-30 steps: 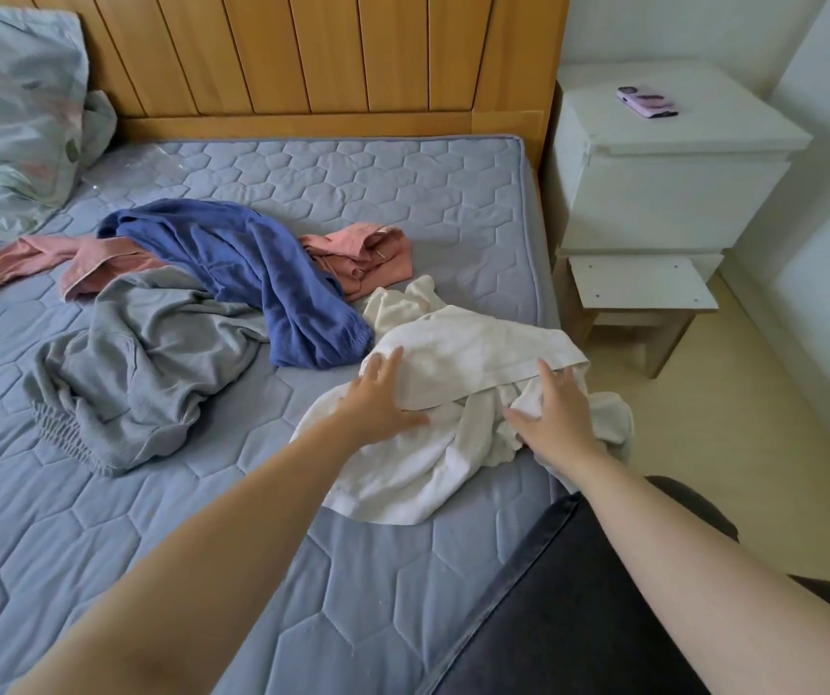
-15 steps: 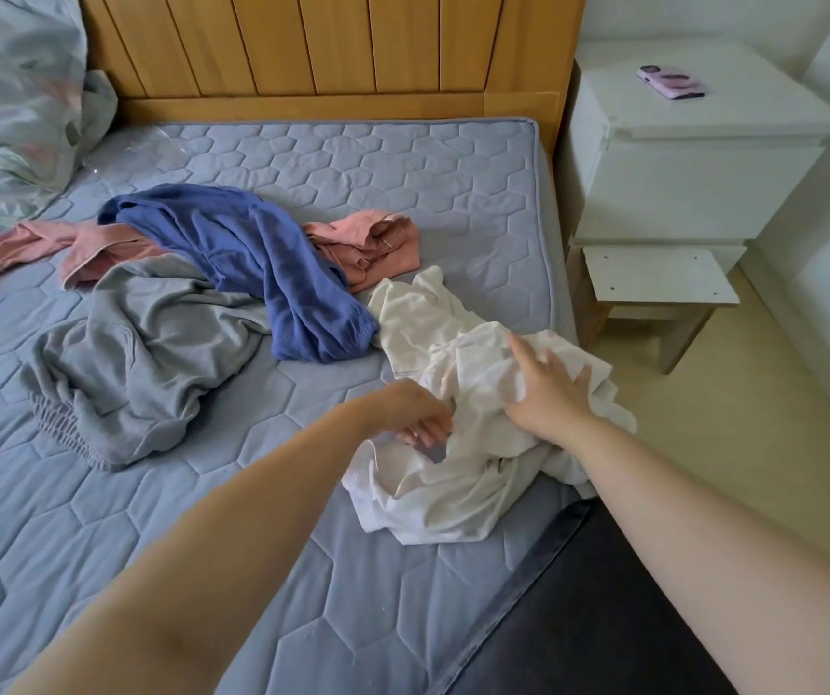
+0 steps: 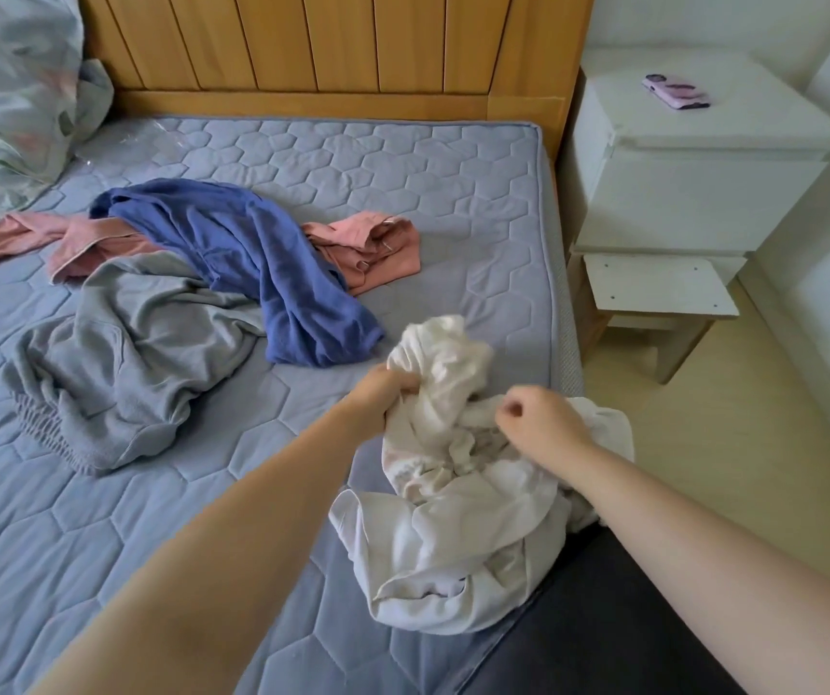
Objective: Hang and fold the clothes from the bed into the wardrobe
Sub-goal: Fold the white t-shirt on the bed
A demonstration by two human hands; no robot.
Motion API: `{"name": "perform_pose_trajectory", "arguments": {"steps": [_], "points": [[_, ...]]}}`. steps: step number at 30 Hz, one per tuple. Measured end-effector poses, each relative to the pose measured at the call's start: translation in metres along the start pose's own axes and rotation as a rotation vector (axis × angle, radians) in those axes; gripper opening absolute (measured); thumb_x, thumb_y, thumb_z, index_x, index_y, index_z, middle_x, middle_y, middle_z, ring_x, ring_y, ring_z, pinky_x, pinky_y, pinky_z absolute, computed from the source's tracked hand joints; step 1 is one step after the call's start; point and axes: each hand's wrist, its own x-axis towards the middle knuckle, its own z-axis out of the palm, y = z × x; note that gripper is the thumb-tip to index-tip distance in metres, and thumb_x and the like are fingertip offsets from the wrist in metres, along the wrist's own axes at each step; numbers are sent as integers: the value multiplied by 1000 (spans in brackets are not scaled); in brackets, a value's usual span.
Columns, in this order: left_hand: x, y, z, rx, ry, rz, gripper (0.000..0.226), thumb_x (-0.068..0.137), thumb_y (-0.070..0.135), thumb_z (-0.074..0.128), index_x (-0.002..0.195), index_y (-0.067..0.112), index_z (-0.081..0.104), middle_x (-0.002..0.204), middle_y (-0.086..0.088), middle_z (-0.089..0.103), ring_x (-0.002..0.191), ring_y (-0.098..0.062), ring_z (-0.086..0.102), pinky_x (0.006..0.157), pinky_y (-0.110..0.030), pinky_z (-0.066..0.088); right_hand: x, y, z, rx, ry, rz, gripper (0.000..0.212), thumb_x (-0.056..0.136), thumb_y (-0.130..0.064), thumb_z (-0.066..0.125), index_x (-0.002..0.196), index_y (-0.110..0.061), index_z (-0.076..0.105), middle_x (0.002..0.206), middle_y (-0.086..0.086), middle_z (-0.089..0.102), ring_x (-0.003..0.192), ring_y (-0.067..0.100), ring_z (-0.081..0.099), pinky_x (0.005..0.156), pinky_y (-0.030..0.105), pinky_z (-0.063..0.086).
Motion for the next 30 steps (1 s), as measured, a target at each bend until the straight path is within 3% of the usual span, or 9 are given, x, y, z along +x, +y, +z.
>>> {"name": "perform_pose_trajectory", "arguments": {"steps": [2,5,9,12,15,20,23,25,30], "points": [[-17,-1,-10,25,-201,-122,40,69,-11,53,106,0,62,83,-10,73,75,-21,70,64,-29,56,11,7,-3,-10,237,3,32,86,-29,62,114,-15,59,111,4,57,107,25,54,81,31,42],[-31,-6,-19,35,-368,-137,34,63,-6,53,95,1,64,84,-11,72,77,-21,70,66,-29,56,20,11,-1,-126,-154,47,80,82,-41,63,149,-23,23,147,1,40,134,27,39,110,45,30],[-34,-1,-24,-82,-332,-66,33,71,7,54,103,1,61,95,-14,67,87,-24,66,76,-33,56,14,10,6,-372,-488,0,38,91,-46,48,124,-29,53,126,-2,59,110,24,56,97,43,43],[-31,4,-29,-127,-213,1,41,66,1,55,107,1,60,92,-13,68,85,-24,66,73,-33,56,16,7,-3,-323,-239,57,15,87,-29,54,98,-22,61,101,4,67,90,26,62,77,34,50],[-24,7,-38,-149,17,68,42,75,-13,53,113,3,60,99,-15,67,91,-27,64,78,-36,54,21,11,-26,-45,341,181,4,88,-16,55,91,-14,57,90,10,62,85,32,59,67,33,44],[-15,4,-48,151,418,74,23,78,-9,47,70,8,60,68,-9,57,68,-24,53,59,-32,51,25,21,-55,249,701,233,21,96,-24,51,94,-5,59,85,4,55,80,23,49,68,30,35],[-18,6,-42,442,628,173,22,80,0,44,62,13,47,64,-2,48,67,-22,45,49,-26,34,28,21,-58,306,583,239,34,95,-30,52,71,-6,54,71,4,52,74,25,48,66,33,35],[-21,7,-32,642,690,346,17,80,0,45,76,14,54,87,-1,52,80,-21,47,59,-27,37,26,18,-62,394,429,256,42,93,-41,55,64,-11,56,62,2,50,67,24,48,62,31,34],[-16,17,8,981,385,773,52,81,6,58,132,14,53,137,-5,50,131,-26,37,105,-31,26,23,11,-69,560,21,330,65,77,-68,55,105,-11,68,90,5,69,84,19,63,70,28,46]]}}
